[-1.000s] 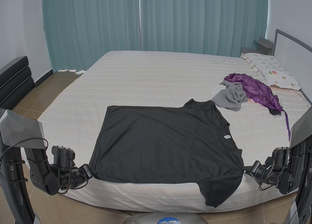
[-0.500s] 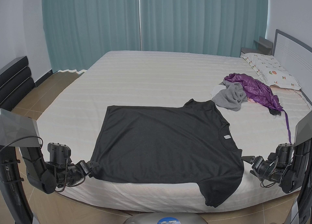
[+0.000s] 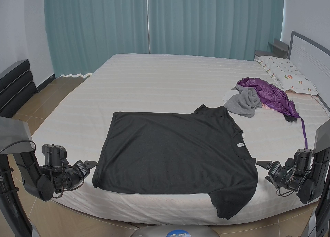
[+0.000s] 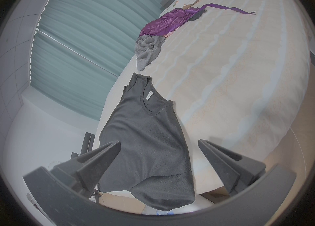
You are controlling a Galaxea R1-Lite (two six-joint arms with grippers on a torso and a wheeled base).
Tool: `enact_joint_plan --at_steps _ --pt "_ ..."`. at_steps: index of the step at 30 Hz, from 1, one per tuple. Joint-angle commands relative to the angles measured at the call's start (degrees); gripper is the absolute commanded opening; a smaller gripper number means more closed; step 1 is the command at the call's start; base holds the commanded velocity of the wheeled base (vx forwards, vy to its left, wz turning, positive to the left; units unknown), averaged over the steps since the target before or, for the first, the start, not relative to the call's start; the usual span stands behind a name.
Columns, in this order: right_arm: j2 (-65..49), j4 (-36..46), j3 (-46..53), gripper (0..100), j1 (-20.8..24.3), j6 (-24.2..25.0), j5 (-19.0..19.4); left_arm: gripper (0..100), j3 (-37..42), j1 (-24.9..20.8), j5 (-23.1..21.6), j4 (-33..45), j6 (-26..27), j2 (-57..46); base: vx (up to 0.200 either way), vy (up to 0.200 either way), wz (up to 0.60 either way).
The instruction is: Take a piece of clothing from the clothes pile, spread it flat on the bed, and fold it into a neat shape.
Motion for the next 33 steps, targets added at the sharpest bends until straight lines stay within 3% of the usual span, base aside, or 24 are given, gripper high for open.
enact_joint_plan --at_steps 1,7,22,33 --pt "-0.26 -0.78 -0.01 100 -0.01 0.01 0.06 100 -0.31 0.3 -0.02 -0.04 -0.15 0.01 0.0 0.2 0.0" --pt "-0.26 -0.78 -0.01 100 -0.01 0.01 0.06 100 -0.31 0.3 -0.1 -0.04 -0.07 0.01 0.0 0.2 0.0" --pt "-0.17 -0.78 -0.19 100 0.08 0.71 0.06 100 -1.27 0.57 -0.72 -0.4 -2.18 0.45 0.0 0.0 0.0" --pt "0.0 -0.78 -0.19 100 0.25 0.71 0.06 100 -1.71 0.39 -1.16 -0.57 -2.26 0.54 0.164 0.0 0.0"
